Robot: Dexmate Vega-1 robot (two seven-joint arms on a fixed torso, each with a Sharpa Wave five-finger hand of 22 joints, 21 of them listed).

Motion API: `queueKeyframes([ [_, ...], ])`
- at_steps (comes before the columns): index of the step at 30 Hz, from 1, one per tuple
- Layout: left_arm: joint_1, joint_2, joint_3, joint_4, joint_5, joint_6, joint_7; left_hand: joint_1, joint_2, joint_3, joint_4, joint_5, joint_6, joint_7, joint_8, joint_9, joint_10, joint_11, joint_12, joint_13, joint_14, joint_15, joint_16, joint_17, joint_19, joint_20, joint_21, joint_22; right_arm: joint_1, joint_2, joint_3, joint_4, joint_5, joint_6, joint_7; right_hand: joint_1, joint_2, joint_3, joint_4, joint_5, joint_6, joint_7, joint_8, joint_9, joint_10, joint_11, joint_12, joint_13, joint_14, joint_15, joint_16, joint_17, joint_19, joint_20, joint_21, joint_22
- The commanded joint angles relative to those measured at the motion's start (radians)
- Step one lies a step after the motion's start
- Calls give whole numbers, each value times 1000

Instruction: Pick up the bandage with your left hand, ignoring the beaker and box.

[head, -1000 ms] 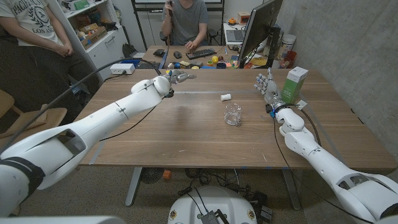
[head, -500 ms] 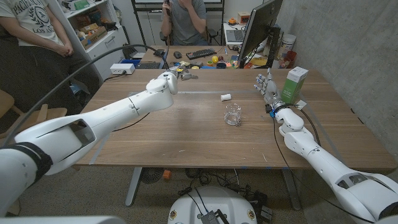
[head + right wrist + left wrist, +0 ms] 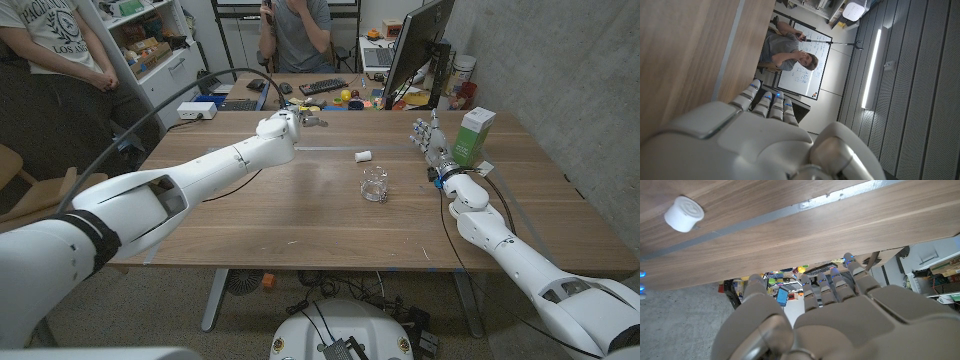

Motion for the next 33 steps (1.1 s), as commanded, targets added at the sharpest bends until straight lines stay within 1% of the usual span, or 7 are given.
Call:
queueKeyframes([
  [1,-96,-226,50,340,4,-142,26,1,-9,-8,2,7,9,0,3,2,10,-2,10,4,12,-46,4,4,-2,6,-3,2,-1,2,10,4,7,14,-4,3,30,-2,6,4,8,0,6,3,11,1,6,3,6,-5,3,3,2,2,0,3],
  [8,-163,-449,95,715,-9,-304,93,5,-17,-11,3,10,13,4,5,3,25,-7,16,4,24,-47,9,5,0,10,-4,3,0,1,14,15,8,20,-5,3,30,-2,6,4,8,0,6,3,11,2,6,3,5,-6,3,3,1,2,0,3],
  [11,-213,-567,117,975,-46,-492,111,19,-23,-13,6,17,17,1,8,4,40,-22,22,7,67,-55,28,13,41,36,12,9,1,2,15,20,9,21,-4,3,30,-2,6,4,8,0,6,3,10,1,6,3,6,-6,3,3,1,2,0,3],
  [14,-218,-542,176,929,-104,-536,88,25,-24,-12,7,20,18,-1,9,4,47,-26,26,9,80,-57,34,17,58,42,19,12,3,4,15,25,10,23,-2,3,30,-2,6,4,8,0,6,3,10,2,6,3,6,-5,3,3,1,3,0,3],
  [20,-232,-559,242,936,-185,-578,82,34,-23,-11,7,23,7,-1,6,4,47,-28,26,12,88,-55,38,22,82,43,30,16,10,9,16,43,9,30,-2,3,30,-2,6,4,8,1,6,3,10,2,6,3,6,-7,3,3,0,4,-1,3],
  [26,-230,-571,262,936,-213,-598,82,70,-14,0,3,28,7,2,10,5,67,-37,36,19,127,-67,57,35,118,28,50,29,17,11,14,59,5,35,-1,3,30,-2,6,4,9,0,6,3,10,1,6,3,5,-6,2,3,0,4,-1,3],
  [33,-234,-593,284,936,-181,-556,66,111,-5,13,0,32,25,-5,21,6,104,-52,56,33,164,-75,80,57,138,42,68,44,24,15,10,75,-3,40,-6,3,30,-2,6,4,8,-1,6,3,9,2,5,3,3,-6,2,3,-1,4,-1,3],
])
